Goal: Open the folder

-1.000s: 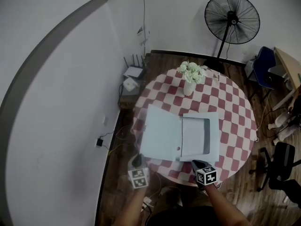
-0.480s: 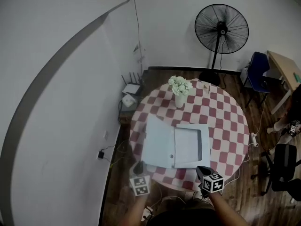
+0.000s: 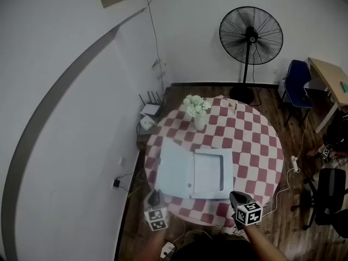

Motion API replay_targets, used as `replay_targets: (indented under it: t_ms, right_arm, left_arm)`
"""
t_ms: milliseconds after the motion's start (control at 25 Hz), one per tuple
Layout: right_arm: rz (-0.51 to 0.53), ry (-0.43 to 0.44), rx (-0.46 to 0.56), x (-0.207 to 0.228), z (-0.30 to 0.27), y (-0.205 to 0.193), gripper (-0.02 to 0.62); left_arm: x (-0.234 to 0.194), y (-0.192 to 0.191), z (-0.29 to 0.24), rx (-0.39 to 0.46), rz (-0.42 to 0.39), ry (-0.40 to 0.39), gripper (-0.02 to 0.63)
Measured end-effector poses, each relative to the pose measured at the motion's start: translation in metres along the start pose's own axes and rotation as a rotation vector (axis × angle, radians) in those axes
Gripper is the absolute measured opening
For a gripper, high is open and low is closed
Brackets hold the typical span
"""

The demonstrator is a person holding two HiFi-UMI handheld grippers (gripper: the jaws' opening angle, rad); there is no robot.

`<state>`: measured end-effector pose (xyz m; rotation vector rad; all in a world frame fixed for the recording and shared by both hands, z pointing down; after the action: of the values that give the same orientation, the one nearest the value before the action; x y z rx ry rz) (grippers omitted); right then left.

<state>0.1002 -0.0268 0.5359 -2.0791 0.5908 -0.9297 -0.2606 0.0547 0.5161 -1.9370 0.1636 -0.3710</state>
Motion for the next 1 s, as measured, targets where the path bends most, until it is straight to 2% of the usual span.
replay_targets:
  t_ms: [200,280,400,480,720,1000]
  right_arm:
    - [0.006,0.017,0.048,0.020,0.016,0.019,0.003]
    - [0.033,0.017,0.063,0.026,0.023,0.026,0.002]
    - [0.084,0.004,0.088,0.034,0.035,0.036,0.003]
    - [0.117,-0.008,0.113,0.038,0.043,0.044,0.003]
    - [0.215,-0.062,0.176,0.048,0.061,0.066,0.003]
    - [0.236,-0.107,0.207,0.054,0.066,0.075,0.002]
  left_arm:
    - [0.036,0.031,0.031,0.093,0.040,0.026,0.075]
    - [0.057,0.042,0.040,0.125,0.075,-0.010,0.066]
    - [0.088,0.054,0.046,0.155,0.155,-0.098,0.005]
    - [0.106,0.061,0.046,0.164,0.185,-0.147,0.003]
    - [0.134,0.074,0.040,0.177,0.190,-0.200,0.003]
    - [0.135,0.081,0.038,0.195,0.183,-0.205,0.003]
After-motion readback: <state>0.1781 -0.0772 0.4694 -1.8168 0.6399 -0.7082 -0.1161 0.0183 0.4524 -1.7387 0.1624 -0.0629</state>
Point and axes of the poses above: the fingertips, and each gripper's own axes: z backward along the fingers, x to its right, y out of its top, the point moved 7 cm from there along z, backward along the fingers, and after that the axes turned 8 degrees about y, right-handed, at the moved point
